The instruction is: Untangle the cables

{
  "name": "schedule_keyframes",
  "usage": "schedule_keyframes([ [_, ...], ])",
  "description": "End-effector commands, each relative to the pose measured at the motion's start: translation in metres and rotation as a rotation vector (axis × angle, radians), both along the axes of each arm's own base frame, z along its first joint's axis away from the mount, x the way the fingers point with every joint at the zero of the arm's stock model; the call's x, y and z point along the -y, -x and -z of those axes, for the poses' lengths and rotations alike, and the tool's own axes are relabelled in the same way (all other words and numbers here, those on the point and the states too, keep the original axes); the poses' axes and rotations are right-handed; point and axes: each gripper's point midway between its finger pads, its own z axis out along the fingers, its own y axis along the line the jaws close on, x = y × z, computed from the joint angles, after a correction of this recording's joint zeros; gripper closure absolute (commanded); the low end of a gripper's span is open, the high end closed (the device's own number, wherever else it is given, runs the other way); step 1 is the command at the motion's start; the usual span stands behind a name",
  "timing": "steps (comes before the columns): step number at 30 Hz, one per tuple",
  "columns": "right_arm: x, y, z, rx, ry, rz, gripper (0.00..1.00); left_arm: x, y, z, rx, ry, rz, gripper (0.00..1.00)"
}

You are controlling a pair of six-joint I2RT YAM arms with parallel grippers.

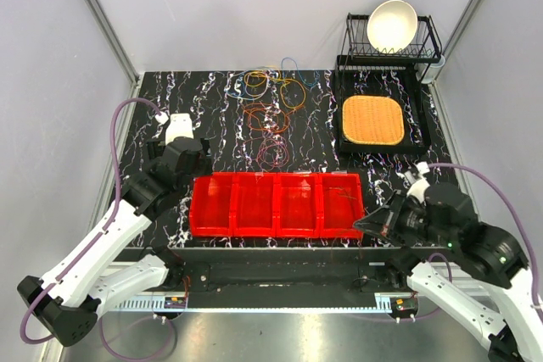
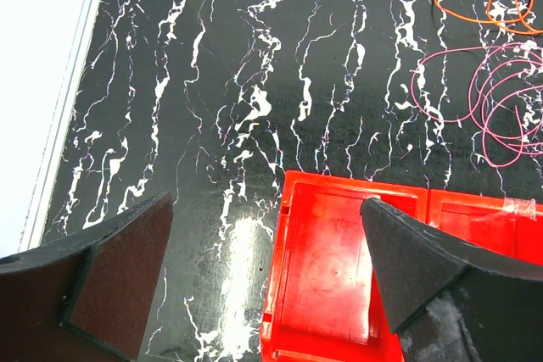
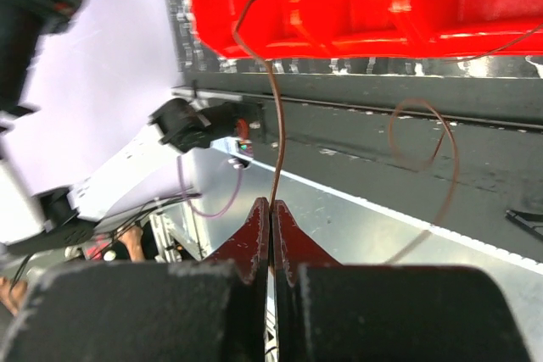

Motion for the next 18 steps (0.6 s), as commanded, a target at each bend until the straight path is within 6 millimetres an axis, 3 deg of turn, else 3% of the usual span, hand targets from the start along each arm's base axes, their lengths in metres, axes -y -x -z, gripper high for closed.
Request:
schedule_keyframes([
  [1, 0.009, 0.015, -0.021, 0.027, -0.001, -0.033, 1.00, -0.001, -0.005, -0.012, 0.041, 0.001, -0.013, 0.04],
  [8, 0.016, 0.033, -0.011, -0.012, -0.025, -0.043, 1.00, 0.000, -0.004, -0.012, 0.040, 0.008, -0.010, 0.04],
  [11, 0.011, 0.027, 0.001, -0.024, -0.027, -0.037, 1.00, 0.001, -0.004, -0.011, 0.038, 0.006, -0.008, 0.04],
  [18, -0.007, -0.010, 0.022, -0.015, 0.063, -0.026, 1.00, 0.004, -0.003, -0.010, 0.034, 0.000, 0.002, 0.04],
])
